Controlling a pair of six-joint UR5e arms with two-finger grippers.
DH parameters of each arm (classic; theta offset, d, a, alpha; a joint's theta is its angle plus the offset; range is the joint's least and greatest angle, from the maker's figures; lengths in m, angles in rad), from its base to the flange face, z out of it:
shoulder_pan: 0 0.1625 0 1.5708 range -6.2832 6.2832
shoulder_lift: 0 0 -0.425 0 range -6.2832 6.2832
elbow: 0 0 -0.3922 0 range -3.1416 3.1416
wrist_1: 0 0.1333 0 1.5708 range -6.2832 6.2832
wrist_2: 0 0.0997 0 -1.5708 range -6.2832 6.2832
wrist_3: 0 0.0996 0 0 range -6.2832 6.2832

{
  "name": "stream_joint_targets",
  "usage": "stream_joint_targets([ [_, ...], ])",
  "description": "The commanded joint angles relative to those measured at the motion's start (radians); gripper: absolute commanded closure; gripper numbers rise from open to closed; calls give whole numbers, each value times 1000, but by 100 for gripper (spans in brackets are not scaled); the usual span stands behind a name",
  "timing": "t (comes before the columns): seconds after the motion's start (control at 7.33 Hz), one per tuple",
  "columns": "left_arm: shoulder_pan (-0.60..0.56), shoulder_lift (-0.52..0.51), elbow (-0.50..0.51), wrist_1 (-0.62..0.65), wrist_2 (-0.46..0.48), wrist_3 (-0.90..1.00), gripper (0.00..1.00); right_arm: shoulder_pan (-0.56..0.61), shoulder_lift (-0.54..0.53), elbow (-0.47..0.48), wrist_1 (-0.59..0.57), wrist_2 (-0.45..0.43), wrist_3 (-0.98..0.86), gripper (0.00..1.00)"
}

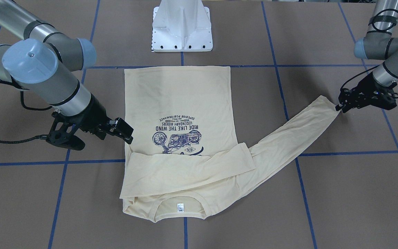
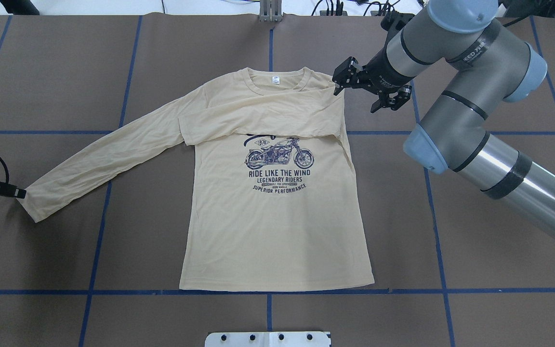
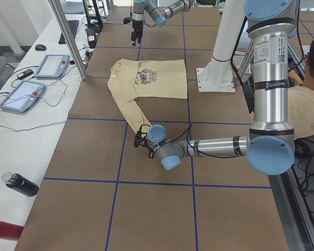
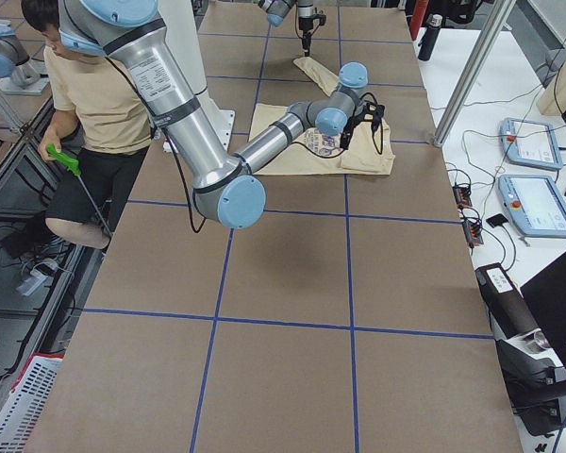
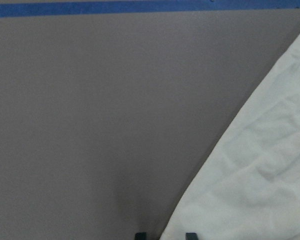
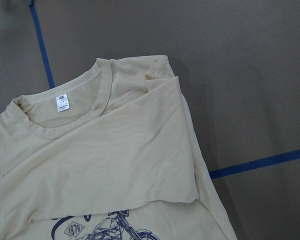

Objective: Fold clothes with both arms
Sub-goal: 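Release the sleeve and raise the right gripper while the left gripper approaches the other cuff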

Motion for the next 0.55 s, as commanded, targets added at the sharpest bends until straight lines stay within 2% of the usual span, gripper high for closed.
stream_joint_targets([
  [0.0,0,3,-3,3,0,0,100,0,0,0,0,2,0,0],
  [0.27,-1,12,-17,0,0,-11,100,2,-2,12,0,5,0,0],
  [0.41,-4,15,-49,1,-11,-17,100,2,-24,50,-1,12,0,0],
])
